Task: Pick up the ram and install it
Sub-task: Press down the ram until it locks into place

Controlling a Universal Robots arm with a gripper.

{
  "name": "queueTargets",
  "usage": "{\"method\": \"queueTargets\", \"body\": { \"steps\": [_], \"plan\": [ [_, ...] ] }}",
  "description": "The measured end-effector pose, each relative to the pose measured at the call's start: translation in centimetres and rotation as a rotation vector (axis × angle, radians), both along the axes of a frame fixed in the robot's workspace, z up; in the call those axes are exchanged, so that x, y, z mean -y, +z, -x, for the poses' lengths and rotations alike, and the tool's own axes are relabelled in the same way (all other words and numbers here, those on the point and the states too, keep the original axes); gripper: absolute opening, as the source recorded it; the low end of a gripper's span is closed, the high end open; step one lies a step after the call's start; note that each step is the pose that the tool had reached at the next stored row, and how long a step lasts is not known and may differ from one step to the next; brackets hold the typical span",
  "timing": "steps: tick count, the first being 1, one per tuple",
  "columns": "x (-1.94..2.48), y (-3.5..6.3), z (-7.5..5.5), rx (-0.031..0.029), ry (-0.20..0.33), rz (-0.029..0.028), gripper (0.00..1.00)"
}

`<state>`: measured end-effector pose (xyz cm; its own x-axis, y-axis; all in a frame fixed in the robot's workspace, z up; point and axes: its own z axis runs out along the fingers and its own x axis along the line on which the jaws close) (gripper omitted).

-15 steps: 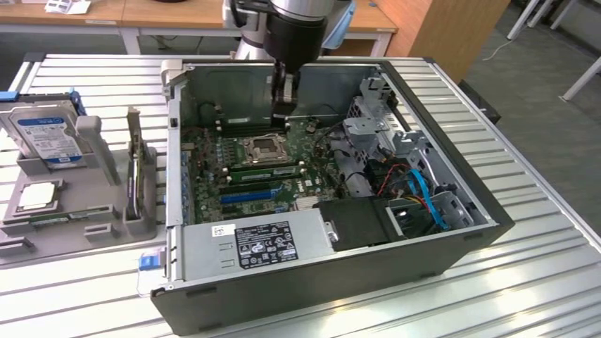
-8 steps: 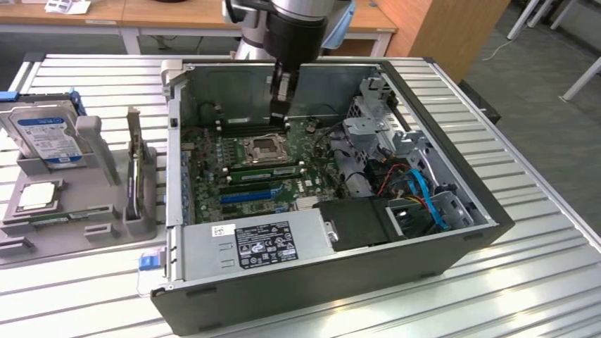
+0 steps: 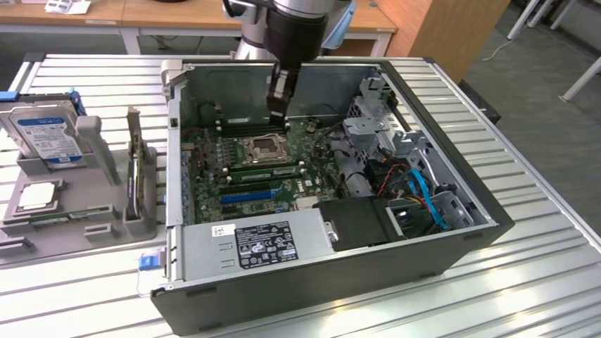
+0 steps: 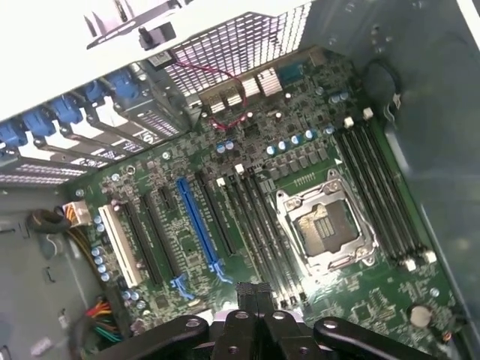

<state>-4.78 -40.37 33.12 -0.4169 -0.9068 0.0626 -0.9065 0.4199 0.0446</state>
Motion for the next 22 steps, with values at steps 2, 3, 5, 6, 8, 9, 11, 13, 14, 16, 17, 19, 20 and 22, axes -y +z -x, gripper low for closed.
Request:
{"method": "queueTargets", "body": {
  "steps": [2, 3, 5, 6, 8, 9, 11, 13, 14, 16, 17, 19, 20, 22],
  "plan": [
    [0.0, 0.03, 0.0, 0.0034, -0.019, 0.0088, 0.11],
    [0.0, 0.03, 0.0, 0.0056, -0.028, 0.0117, 0.11],
    [-0.02, 0.04, 0.0, 0.0106, -0.043, 0.0127, 0.11],
    [-0.06, 0.05, 0.01, 0.0148, -0.05, 0.0127, 0.11],
    [-0.13, 0.1, 0.01, 0.0304, -0.059, 0.0121, 0.11],
    [-0.17, 0.13, 0.01, 0.0411, -0.063, 0.0119, 0.11],
    [-0.24, 0.2, 0.01, 0.0609, -0.071, 0.0116, 0.11],
    [-0.29, 0.25, 0.01, 0.0761, -0.083, 0.0115, 0.11],
    [-0.32, 0.27, 0.0, 0.0816, -0.09, 0.0116, 0.11],
    [-0.36, 0.29, 0.01, 0.0906, -0.108, 0.0119, 0.11],
    [-0.37, 0.29, 0.01, 0.0924, -0.118, 0.0123, 0.11],
    [-0.37, 0.3, 0.0, 0.0933, -0.143, 0.0135, 0.11],
    [-0.37, 0.31, 0.01, 0.0931, -0.157, 0.0143, 0.11],
    [-0.37, 0.3, 0.01, 0.093, -0.187, 0.0155, 0.11]
  ]
}}
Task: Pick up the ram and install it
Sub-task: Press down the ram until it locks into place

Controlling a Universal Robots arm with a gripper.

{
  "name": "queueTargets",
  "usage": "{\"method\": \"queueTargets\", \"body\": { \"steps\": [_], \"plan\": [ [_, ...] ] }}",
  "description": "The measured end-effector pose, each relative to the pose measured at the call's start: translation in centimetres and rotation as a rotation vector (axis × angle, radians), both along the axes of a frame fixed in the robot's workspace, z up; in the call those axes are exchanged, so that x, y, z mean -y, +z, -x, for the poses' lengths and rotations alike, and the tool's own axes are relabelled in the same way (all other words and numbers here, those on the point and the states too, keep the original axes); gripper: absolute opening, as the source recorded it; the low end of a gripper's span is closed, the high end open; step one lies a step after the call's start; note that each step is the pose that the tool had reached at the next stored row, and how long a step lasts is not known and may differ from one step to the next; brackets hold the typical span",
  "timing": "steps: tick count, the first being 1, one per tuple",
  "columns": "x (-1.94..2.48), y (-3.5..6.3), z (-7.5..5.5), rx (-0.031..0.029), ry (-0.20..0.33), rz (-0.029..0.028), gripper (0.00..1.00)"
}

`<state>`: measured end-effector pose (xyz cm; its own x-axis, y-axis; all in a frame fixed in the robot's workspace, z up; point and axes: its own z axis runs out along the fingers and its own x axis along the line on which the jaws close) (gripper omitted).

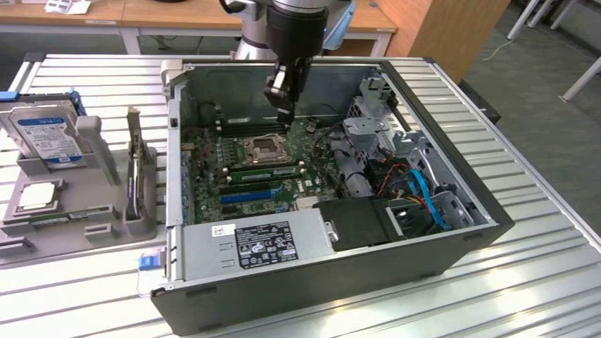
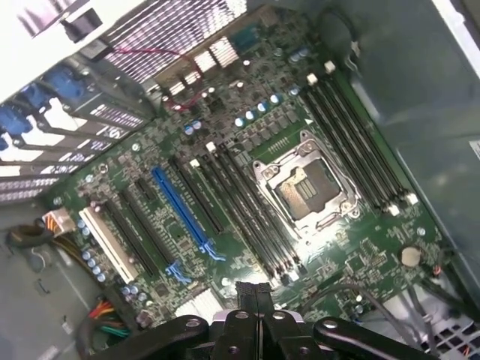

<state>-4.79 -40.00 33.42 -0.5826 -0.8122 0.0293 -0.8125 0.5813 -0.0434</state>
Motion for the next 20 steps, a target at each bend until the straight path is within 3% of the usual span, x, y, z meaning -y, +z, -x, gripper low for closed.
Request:
{"method": "queueTargets", "body": {
  "steps": [20],
  "plan": [
    [0.0, 0.01, -0.01, -0.0001, -0.281, -0.0024, 0.11]
  ]
}}
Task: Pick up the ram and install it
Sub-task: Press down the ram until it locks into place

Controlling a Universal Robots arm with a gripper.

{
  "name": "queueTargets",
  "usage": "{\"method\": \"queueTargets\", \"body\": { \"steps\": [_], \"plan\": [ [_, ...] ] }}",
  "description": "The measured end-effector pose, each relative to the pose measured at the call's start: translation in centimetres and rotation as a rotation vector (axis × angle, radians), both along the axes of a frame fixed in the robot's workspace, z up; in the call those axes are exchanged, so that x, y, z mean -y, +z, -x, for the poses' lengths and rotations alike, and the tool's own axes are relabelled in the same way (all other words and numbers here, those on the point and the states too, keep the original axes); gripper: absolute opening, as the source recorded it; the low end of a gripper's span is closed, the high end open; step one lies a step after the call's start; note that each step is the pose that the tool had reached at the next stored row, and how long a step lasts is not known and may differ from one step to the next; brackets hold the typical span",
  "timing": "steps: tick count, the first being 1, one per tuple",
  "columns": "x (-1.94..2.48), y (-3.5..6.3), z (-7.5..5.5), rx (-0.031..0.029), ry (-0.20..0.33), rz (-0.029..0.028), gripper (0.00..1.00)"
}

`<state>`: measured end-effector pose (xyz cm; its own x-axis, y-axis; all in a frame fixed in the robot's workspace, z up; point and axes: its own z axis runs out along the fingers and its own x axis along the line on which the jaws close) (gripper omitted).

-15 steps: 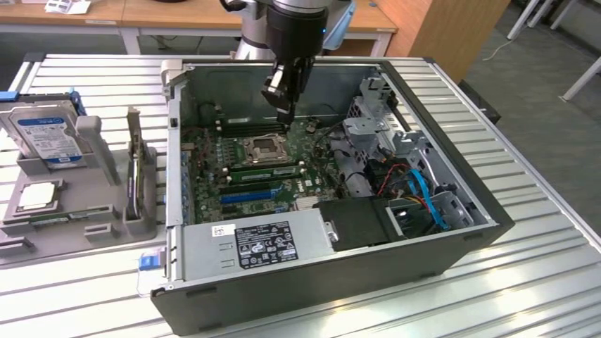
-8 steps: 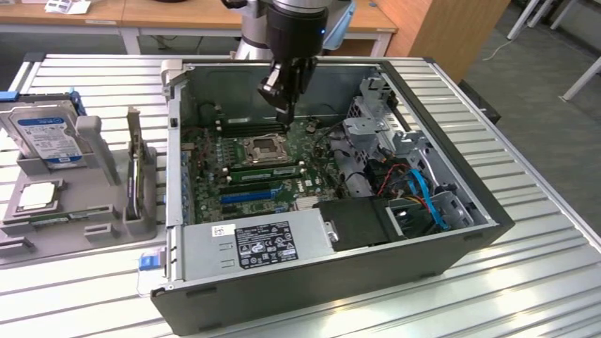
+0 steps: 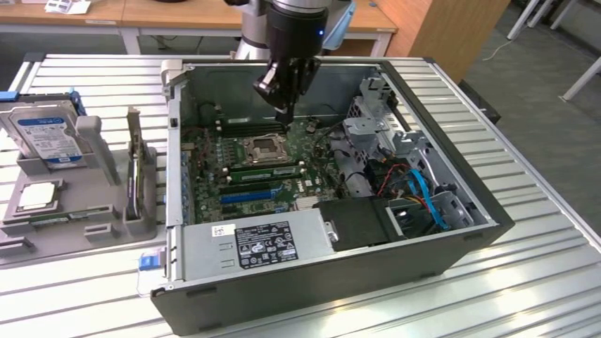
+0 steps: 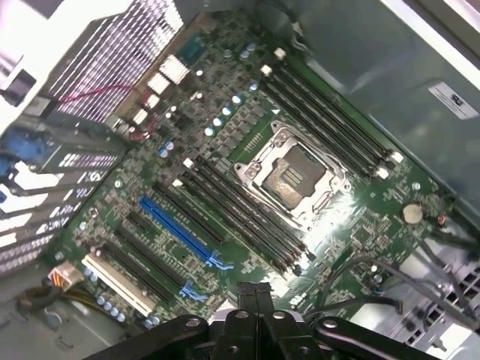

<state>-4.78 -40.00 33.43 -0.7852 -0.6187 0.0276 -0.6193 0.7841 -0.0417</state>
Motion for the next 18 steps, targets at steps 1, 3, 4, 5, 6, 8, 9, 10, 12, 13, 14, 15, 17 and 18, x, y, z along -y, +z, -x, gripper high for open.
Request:
{"method": "queueTargets", "body": {
  "steps": [1, 3, 4, 5, 6, 8, 9, 10, 12, 13, 14, 15, 17, 18],
  "plan": [
    [0.0, 0.0, 0.0, 0.0, -0.015, -0.0001, 0.11],
    [0.0, 0.01, 0.0, 0.0, -0.046, -0.0001, 0.11],
    [0.0, 0.02, 0.0, 0.0, -0.062, -0.0001, 0.11],
    [0.0, 0.03, 0.0, 0.0, -0.078, 0.0, 0.11],
    [0.0, 0.03, 0.0, 0.0, -0.096, 0.0, 0.11],
    [0.0, 0.04, 0.0, -0.0001, -0.128, 0.0, 0.11],
    [0.0, 0.05, 0.0, 0.0, -0.145, 0.0, 0.11],
    [0.0, 0.05, 0.0, 0.0, -0.161, 0.0, 0.11],
    [0.0, 0.06, 0.0, -0.0001, -0.195, 0.0001, 0.11],
    [0.0, 0.06, 0.0, -0.0001, -0.212, 0.0001, 0.11],
    [0.0, 0.06, 0.0, -0.0001, -0.229, 0.0002, 0.11],
    [0.0, 0.07, 0.0, -0.0001, -0.246, 0.0001, 0.11],
    [0.0, 0.07, 0.0, -0.0001, -0.28, 0.0002, 0.11],
    [0.0, 0.07, 0.0, -0.0001, -0.298, 0.0002, 0.11]
  ]
}}
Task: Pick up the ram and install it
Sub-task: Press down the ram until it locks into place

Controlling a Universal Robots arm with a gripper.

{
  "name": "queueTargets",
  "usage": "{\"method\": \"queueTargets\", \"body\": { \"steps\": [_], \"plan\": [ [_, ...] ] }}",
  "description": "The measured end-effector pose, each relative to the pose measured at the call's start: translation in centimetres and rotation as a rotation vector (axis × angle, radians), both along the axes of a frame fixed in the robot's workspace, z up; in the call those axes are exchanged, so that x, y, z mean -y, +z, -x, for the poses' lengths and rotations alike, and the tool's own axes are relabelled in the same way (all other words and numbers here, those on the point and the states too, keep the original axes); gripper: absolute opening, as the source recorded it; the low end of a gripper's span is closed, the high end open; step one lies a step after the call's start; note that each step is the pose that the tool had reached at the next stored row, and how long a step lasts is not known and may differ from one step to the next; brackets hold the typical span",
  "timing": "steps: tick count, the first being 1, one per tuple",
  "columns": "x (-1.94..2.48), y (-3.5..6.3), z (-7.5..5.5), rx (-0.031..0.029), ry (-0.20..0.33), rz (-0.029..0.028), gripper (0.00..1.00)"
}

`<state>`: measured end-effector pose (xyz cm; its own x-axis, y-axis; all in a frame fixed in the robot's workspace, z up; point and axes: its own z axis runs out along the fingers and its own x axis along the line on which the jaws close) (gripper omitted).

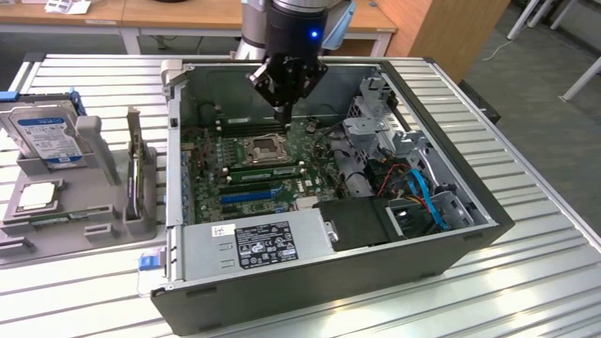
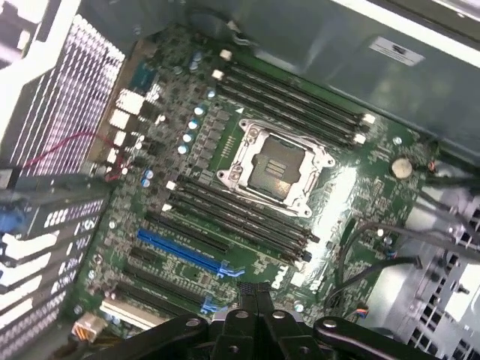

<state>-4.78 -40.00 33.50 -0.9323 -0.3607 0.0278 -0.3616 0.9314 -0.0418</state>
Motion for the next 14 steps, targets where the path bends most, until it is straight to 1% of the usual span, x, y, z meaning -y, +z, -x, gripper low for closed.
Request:
{"method": "queueTargets", "body": {
  "steps": [14],
  "plan": [
    [0.0, 0.02, 0.0, 0.0, -0.239, -0.0001, 0.11]
  ]
}}
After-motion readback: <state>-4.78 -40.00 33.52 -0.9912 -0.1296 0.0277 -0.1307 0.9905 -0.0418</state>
